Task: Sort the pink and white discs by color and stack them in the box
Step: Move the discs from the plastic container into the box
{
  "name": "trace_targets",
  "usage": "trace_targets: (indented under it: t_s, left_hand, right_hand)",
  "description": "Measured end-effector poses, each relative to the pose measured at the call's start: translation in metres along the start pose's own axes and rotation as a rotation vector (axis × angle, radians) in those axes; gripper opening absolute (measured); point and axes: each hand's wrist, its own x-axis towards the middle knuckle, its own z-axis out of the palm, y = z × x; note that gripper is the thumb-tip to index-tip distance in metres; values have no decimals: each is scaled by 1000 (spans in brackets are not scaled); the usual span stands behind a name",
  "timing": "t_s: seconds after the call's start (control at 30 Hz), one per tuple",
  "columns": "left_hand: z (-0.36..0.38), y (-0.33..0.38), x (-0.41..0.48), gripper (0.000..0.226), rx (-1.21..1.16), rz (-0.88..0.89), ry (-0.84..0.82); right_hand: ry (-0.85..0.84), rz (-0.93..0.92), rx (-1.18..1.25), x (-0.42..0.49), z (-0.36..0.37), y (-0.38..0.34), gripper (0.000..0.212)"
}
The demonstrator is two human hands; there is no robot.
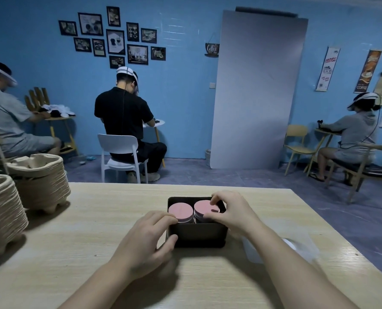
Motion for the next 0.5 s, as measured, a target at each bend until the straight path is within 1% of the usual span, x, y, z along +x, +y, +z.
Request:
trace_targets:
  t_s: [0.2,0.27,0.37,0.5]
  left_hand:
    - [0,5,4,27,59,-7,4]
    - [1,11,8,25,67,1,30]
    - [7,32,18,22,58,49,68]
    - [32,76,38,19,20,160,60]
  right_hand:
    - [85,-65,125,-27,-20,-1,16]
    - [121,-75,151,-41,-35,4,10]
    - [155,-52,163,-63,-62,22,11]
    - [101,53,90,-92,-95,62,17]
